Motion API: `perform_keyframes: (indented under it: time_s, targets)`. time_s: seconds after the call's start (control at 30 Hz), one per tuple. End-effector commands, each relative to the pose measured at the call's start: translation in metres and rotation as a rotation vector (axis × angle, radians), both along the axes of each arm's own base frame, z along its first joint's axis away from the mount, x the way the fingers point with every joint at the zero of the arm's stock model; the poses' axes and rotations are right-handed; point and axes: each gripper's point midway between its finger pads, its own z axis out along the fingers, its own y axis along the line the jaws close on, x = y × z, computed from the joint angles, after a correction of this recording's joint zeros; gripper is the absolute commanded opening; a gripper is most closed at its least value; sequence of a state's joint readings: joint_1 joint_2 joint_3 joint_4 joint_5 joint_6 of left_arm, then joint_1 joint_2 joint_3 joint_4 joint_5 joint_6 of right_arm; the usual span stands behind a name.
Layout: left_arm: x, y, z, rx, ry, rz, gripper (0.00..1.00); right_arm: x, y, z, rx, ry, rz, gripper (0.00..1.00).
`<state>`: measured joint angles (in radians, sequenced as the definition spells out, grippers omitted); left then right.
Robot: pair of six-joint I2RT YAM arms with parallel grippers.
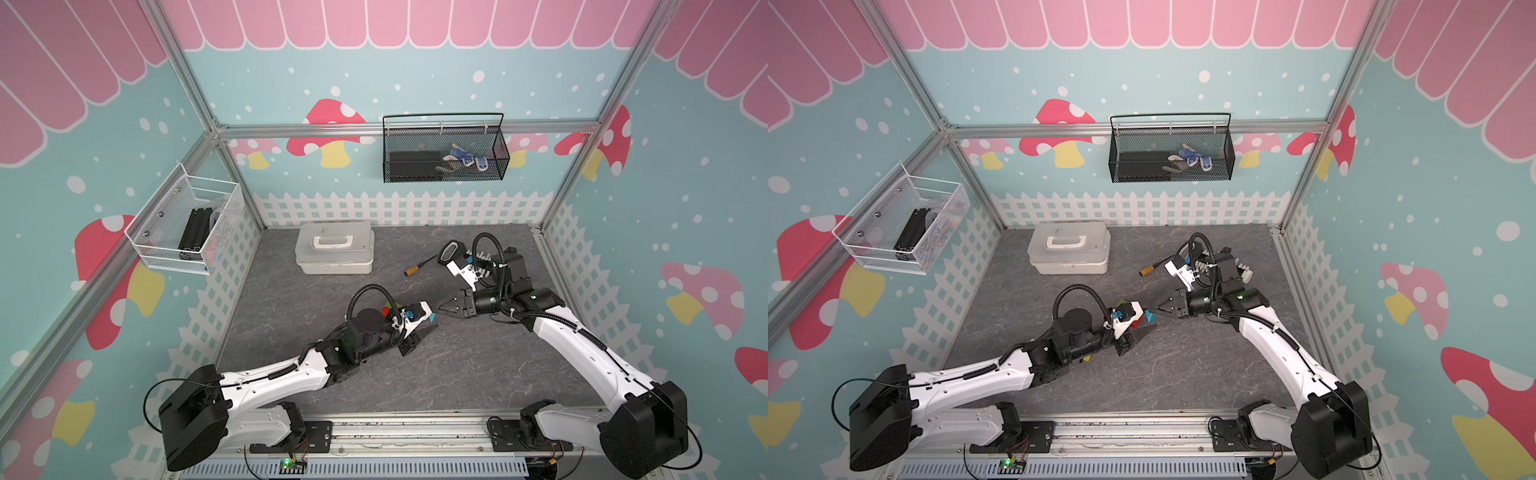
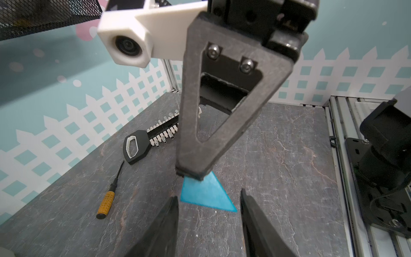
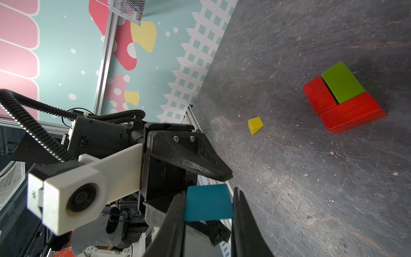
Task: Assemble a piece of candy with building blocks
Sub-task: Place the building block at the center of the board.
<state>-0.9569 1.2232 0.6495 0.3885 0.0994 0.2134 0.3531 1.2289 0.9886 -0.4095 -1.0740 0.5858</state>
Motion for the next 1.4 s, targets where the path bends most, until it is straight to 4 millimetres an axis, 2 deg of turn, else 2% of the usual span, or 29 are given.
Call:
perform_keyframes:
  time_s: [0.0,0.13,0.43,0.77,1.03,1.27,1.37]
  targets:
    - [0.007,0.004,0.021,-0.044,-0.080,0.041,0.48,-0.006,-0.002,0.002,0.020,-0.006,0.015,0.23]
    - [0.006,0.006,0.028,-0.055,-0.094,0.050,0.48,-0.006,-0.001,-0.004,0.017,0.006,0.020,0.23]
    - [0.004,0.003,0.023,-0.049,-0.074,0.026,0.47,-0.005,0.000,-0.008,0.014,0.015,0.026,0.23]
    - [0.003,0.001,0.023,-0.050,-0.068,0.020,0.42,-0.002,0.000,-0.030,-0.013,0.063,0.026,0.23]
    - [0.003,0.000,0.015,-0.033,-0.048,0.014,0.36,0.000,0.000,-0.027,-0.012,0.048,0.021,0.23]
    - [0.002,0.000,0.004,-0.018,-0.020,0.012,0.39,0.002,0.002,-0.017,0.013,0.034,0.024,0.23]
    - [0.003,0.001,0.004,-0.017,-0.012,0.021,0.48,0.002,0.002,-0.015,0.020,0.029,0.028,0.23]
